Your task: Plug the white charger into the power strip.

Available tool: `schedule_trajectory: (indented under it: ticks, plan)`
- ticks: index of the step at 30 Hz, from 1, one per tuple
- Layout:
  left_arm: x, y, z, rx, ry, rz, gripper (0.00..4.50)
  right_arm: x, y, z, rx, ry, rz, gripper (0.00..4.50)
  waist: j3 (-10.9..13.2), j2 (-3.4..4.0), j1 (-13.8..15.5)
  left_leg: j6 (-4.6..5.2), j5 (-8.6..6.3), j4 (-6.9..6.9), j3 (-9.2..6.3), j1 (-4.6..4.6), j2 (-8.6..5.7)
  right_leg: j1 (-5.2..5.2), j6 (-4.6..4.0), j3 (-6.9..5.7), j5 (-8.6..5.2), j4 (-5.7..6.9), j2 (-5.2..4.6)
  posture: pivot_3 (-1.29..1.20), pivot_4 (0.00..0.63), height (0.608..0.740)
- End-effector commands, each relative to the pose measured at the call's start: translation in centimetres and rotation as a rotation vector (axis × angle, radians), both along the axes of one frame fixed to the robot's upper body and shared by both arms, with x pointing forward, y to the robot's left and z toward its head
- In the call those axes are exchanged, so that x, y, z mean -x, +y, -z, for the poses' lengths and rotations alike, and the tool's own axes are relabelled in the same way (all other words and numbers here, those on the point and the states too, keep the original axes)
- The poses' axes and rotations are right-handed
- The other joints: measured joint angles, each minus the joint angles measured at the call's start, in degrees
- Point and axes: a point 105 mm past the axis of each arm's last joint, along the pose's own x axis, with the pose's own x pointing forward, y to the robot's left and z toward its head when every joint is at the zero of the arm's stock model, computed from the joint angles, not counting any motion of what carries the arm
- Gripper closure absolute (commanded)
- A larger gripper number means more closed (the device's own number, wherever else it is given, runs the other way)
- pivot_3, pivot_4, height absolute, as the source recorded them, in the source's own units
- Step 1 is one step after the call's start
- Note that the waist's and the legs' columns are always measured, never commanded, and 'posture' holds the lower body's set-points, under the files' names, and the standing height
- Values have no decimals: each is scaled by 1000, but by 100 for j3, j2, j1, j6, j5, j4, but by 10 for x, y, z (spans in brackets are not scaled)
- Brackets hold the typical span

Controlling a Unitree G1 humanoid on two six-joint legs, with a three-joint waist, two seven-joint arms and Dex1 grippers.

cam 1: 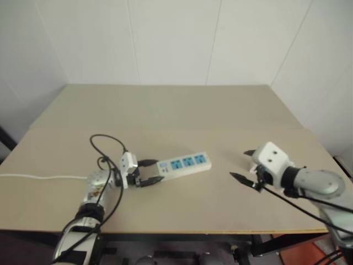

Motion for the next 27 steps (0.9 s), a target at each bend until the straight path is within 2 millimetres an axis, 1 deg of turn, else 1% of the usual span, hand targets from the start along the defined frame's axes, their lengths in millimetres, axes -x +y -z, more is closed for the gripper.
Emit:
schedule_trajectory:
  ticks: [1,3,5,7,10,14,19,22,27]
  plan:
    - [8,-6,6,-40,25,72,1318,-4,-27,-15,241,-60,-122,0,0,0,-1,0,0,0,1,1,0,0,0,0,0,0,0,0,150,740]
    - [9,-7,7,-44,34,85,1318,-5,-39,-16,357,-39,-213,0,0,1,-16,0,0,0,5,3,2,0,1,1,0,0,1,0,150,740]
    - [11,-8,7,-44,48,101,1318,-6,-43,-20,467,-46,-325,0,1,1,-34,0,0,-2,8,7,4,0,1,4,-1,0,2,0,150,740]
    - [13,-8,8,-56,55,116,1318,-9,-44,-21,635,-68,-479,0,1,3,-62,0,0,-3,9,8,5,0,1,5,-1,0,3,0,150,740]
    - [14,-9,9,-63,58,125,1318,-15,-44,-15,846,-101,-690,0,3,5,-131,0,0,-3,13,10,5,0,1,6,-1,-1,2,0,150,740]
    - [15,-11,9,-49,61,122,1318,-31,-41,-5,1100,-111,-919,0,4,6,-159,-1,0,-6,10,10,5,1,1,5,-1,-2,2,0,150,740]
    - [18,-11,8,-53,65,125,1318,-49,-39,1,1269,-94,-1053,0,15,18,-150,-1,0,-6,11,3,1,-10,-1,7,-1,1,-3,0,150,740]
    - [18,-9,7,-53,64,114,1318,-61,-37,7,1373,-94,-1088,0,16,20,-156,-1,0,-7,11,3,1,-15,-5,8,-3,5,-3,0,150,740]
    - [20,-4,9,-61,64,89,1318,-74,-32,18,1399,-130,-1111,0,17,23,-178,-3,1,-7,12,3,0,-24,-9,12,-4,16,-3,0,150,740]
